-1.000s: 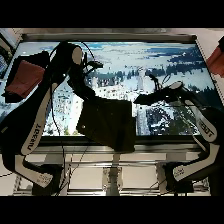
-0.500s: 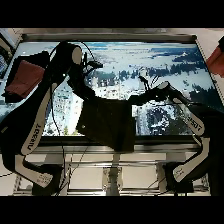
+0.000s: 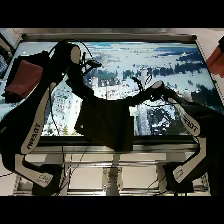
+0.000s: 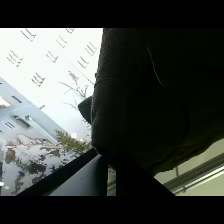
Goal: Fold the clothes and pants, and hang the long-sleeved shirts on hangers.
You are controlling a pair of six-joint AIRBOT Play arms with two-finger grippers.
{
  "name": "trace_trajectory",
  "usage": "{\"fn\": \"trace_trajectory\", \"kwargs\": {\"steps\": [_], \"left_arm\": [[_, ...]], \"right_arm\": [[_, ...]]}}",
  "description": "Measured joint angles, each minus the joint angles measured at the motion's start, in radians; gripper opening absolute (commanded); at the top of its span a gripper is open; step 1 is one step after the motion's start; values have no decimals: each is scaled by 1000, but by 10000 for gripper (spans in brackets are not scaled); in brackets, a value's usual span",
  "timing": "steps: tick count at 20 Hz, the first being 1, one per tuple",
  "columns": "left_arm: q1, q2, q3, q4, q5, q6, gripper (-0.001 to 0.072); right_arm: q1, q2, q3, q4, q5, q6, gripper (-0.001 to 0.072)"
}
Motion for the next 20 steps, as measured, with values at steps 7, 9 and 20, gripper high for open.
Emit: {"fn": "trace_trajectory", "kwargs": {"steps": [7, 9, 20], "left_arm": [[159, 128, 2, 48, 246, -108, 35], [188, 185, 2, 36, 374, -119, 35], [220, 351, 2, -43, 750, -19, 35]], "right_arm": [[-152, 163, 357, -6, 112, 45, 23], [-197, 197, 473, -19, 119, 51, 23], [-275, 275, 718, -48, 184, -19, 23]]}}
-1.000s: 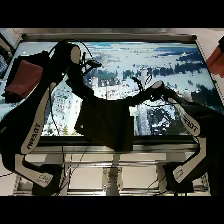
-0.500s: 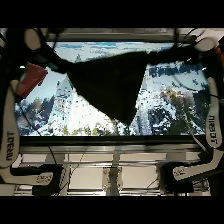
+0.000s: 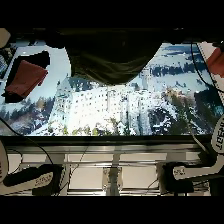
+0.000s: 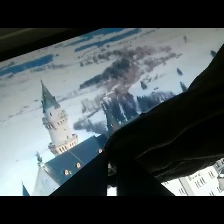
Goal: Fold the clothes and pants, and hang the long-sleeved shirts on hangers.
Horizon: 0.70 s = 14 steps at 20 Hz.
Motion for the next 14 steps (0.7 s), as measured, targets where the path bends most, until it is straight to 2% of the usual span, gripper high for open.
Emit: {"fn": "trace_trajectory", "kwargs": {"steps": [4, 8, 14], "left_arm": [[1, -15, -19, -26, -119, 31, 34], [2, -21, -114, -95, -252, 62, 34], [2, -5, -324, -208, -494, 26, 35]], "right_arm": [[-2, 5, -51, -43, 137, -14, 23], [-3, 14, -194, -69, 271, -18, 23], [-3, 122, -517, -90, 348, -32, 23]]}}
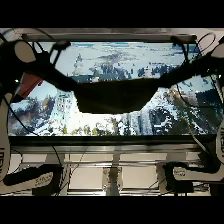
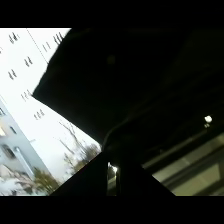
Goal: Fold the clothes and pants, and hang the long-sleeved shirts on hangers.
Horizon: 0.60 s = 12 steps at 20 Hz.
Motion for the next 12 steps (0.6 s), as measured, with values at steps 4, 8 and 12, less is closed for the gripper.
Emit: {"fn": "trace_trajectory", "kwargs": {"steps": [4, 8, 12], "left_arm": [[0, 34, -153, -51, -122, -53, 35], [0, 49, -298, -75, -178, -104, 35], [0, 53, -429, -89, -130, -152, 35]], "right_arm": [[0, 88, -236, -5, 13, -5, 23], [1, 123, -397, -8, -30, -7, 23], [4, 132, -454, 0, -172, 10, 23]]}}
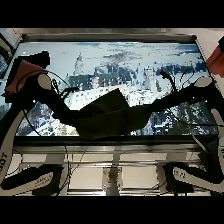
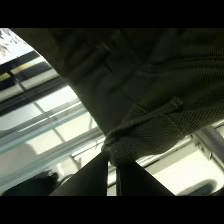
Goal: Fold the clothes and pants, and hang the long-sleeved shirts on hangers.
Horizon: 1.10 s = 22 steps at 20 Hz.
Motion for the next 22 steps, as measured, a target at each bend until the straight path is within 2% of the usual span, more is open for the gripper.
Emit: {"fn": "trace_trajectory", "kwargs": {"steps": [5, 9, 15, 22], "left_arm": [[0, 1, -100, 19, 98, -79, 34], [0, 7, -124, 103, 143, -161, 34], [-1, 43, -133, 224, 290, -280, 34], [-1, 51, -146, 301, 428, -349, 34]], "right_arm": [[70, -13, -18, 14, -226, 10, 23], [173, -48, -21, 18, -412, 14, 23], [251, -70, -22, 20, -658, 35, 23], [283, -159, -21, 28, -787, 51, 24]]}}
